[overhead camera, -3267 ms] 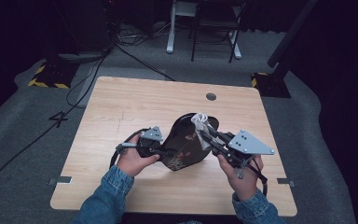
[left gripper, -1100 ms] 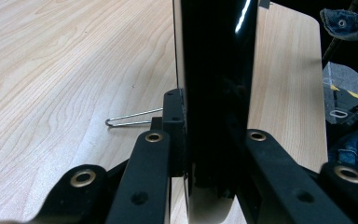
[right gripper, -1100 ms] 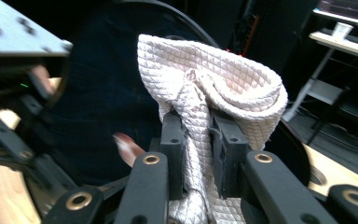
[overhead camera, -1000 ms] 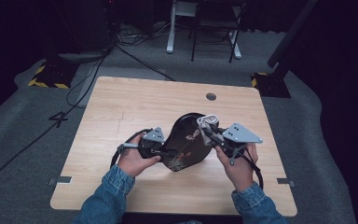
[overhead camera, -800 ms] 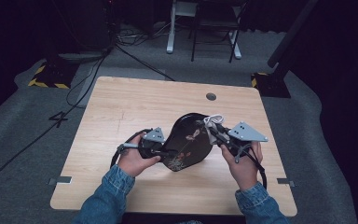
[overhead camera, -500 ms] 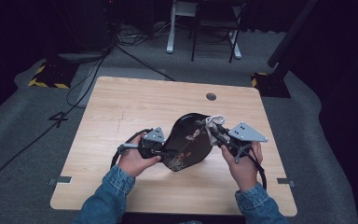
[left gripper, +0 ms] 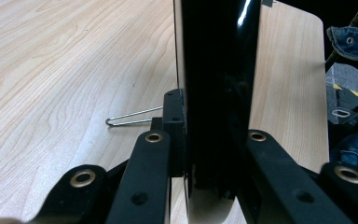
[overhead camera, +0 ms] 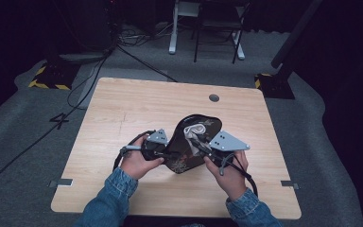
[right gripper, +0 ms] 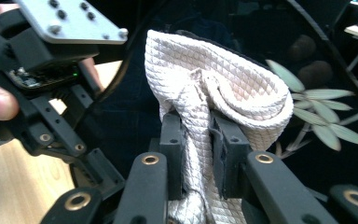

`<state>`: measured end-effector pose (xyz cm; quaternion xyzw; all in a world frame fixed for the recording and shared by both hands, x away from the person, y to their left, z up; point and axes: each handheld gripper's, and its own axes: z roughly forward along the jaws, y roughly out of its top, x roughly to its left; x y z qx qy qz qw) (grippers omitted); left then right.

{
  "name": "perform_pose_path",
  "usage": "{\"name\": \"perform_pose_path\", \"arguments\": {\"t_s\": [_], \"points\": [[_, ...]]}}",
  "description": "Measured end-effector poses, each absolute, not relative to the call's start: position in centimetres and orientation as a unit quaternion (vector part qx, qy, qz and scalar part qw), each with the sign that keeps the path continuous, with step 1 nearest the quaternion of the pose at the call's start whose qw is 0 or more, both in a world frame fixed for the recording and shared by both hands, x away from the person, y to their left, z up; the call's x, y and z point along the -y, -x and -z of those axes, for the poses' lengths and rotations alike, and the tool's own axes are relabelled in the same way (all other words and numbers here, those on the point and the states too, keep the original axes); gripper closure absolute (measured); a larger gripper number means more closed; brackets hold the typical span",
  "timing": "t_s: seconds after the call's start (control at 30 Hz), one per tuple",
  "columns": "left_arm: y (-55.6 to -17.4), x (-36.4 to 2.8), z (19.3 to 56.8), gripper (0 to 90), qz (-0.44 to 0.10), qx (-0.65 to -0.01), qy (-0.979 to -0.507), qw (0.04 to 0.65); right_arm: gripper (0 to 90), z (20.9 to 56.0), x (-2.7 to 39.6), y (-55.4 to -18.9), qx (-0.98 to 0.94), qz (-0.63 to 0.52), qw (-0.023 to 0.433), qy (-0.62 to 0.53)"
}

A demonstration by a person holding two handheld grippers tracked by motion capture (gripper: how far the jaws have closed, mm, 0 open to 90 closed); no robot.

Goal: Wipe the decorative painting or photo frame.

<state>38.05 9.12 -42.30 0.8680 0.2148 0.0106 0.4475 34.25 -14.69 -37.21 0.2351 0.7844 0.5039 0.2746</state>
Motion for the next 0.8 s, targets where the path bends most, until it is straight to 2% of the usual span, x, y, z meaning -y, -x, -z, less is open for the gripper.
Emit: {"name": "perform_pose_path", "arguments": {"t_s": [0.17,0.8], "points": [[-38.1,-9.1,42.3,80.0,-0.008,-0.215,-0.866,0.451,76.3,37.2,15.2,-34.5,-0.782,-0.511,0.265,-0.239],[-38.1,-9.1,42.3,79.9,-0.007,-0.212,-0.867,0.451,76.2,37.5,20.8,-36.5,-0.750,-0.490,0.307,-0.320]]}}
